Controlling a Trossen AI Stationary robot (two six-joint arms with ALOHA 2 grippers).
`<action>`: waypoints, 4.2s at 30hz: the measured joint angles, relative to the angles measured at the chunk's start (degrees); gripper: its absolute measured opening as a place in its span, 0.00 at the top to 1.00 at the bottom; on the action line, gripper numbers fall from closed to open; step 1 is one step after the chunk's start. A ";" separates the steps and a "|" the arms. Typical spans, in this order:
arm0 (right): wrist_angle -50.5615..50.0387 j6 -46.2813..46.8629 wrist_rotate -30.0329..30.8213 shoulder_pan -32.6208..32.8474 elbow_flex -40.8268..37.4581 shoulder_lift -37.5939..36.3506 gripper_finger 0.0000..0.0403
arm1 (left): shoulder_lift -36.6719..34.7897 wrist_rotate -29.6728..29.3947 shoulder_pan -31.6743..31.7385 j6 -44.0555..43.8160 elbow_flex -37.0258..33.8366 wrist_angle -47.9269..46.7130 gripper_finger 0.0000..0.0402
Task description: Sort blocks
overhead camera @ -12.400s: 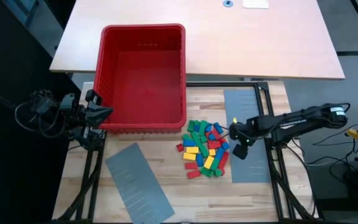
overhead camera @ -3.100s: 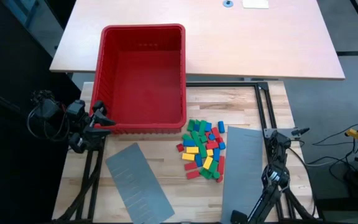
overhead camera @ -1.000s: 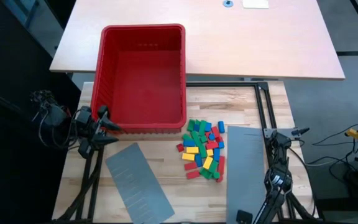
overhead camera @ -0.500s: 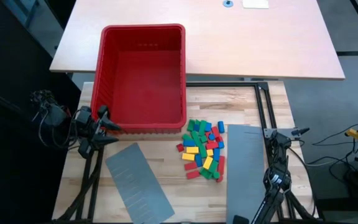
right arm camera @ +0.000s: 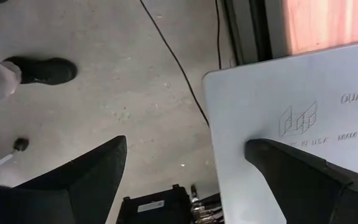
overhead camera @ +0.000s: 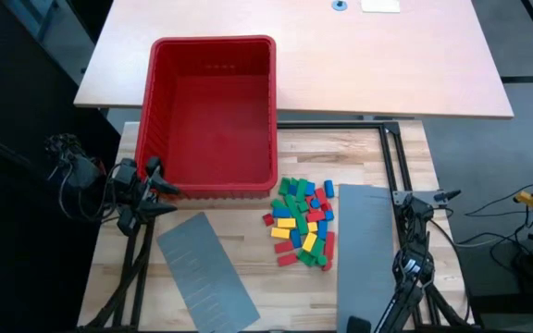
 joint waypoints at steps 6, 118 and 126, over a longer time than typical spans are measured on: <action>-1.94 -0.97 0.08 0.00 -0.11 0.85 0.15 | 0.06 0.00 0.00 0.01 0.00 -1.16 0.52; -5.20 -8.29 4.15 0.90 4.57 0.53 0.22 | 0.17 -0.04 0.02 -0.25 0.00 -7.87 0.51; -5.91 -8.86 3.61 0.87 2.76 0.59 0.22 | 0.17 -0.04 0.02 -0.40 0.00 -8.13 0.50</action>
